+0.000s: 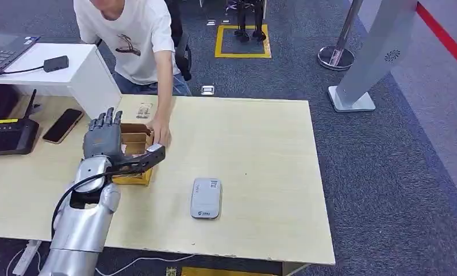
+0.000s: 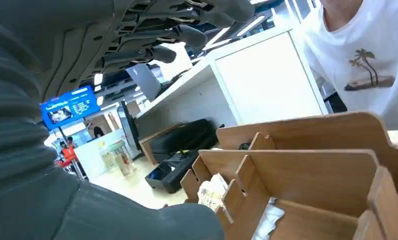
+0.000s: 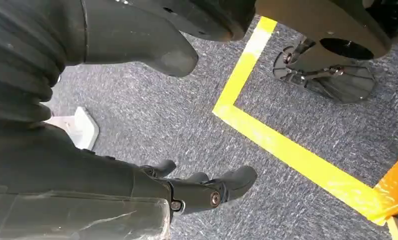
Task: Pass the card to the sensor for recognition and then transmit it.
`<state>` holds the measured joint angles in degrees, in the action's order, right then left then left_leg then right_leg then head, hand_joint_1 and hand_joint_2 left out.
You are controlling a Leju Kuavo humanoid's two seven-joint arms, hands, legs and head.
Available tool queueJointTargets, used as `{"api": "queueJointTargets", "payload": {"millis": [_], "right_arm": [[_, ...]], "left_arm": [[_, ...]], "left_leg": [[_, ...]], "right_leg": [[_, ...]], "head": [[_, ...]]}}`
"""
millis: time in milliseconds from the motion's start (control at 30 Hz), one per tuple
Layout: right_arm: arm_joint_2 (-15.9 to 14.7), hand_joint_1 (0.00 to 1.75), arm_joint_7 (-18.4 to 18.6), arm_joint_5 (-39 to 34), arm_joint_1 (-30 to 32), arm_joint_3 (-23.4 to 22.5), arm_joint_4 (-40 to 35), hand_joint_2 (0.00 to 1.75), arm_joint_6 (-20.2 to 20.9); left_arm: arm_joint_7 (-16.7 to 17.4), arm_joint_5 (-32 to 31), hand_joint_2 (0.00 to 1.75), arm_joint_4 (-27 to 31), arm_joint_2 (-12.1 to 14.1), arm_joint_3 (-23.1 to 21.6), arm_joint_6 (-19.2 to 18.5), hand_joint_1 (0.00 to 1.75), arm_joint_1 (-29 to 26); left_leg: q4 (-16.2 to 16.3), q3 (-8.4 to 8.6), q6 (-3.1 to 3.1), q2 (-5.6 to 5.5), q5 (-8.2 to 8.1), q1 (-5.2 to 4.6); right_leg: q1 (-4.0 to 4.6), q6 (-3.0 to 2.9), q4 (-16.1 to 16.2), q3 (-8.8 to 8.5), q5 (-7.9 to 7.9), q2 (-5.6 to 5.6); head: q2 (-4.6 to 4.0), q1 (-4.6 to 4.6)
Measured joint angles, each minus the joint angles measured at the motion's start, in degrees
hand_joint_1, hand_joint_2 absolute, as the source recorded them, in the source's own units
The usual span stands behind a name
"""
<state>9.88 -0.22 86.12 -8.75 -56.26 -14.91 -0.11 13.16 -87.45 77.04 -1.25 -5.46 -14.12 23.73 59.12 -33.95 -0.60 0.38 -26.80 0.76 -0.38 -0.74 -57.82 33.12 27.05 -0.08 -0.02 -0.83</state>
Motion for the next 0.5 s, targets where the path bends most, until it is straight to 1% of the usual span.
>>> {"api": "queueJointTargets", "payload": {"millis": [133, 500], "right_arm": [[0.0, 0.0, -0.24, -0.3, 0.21, -0.15, 0.0, 1.75, -0.24], [0.0, 0.0, -0.44, -0.3, 0.27, -0.35, 0.0, 1.75, -0.24]], "left_arm": [[0.07, 0.0, 1.75, 1.73, -0.24, 0.0, 0.02, 0.0, -1.68], [0.07, 0.0, 1.75, 2.89, -0.22, 0.0, -0.02, 0.0, -2.38]], "left_leg": [[0.0, -0.01, -0.01, 0.0, -0.02, 0.0], [0.0, -0.01, -0.01, 0.0, -0.01, 0.0]], "right_leg": [[0.0, 0.0, 0.0, 0.02, 0.0, 0.0], [0.0, 0.0, 0.0, 0.02, 0.0, 0.0]], "head": [[0.0, 0.0], [0.0, 0.0]]}}
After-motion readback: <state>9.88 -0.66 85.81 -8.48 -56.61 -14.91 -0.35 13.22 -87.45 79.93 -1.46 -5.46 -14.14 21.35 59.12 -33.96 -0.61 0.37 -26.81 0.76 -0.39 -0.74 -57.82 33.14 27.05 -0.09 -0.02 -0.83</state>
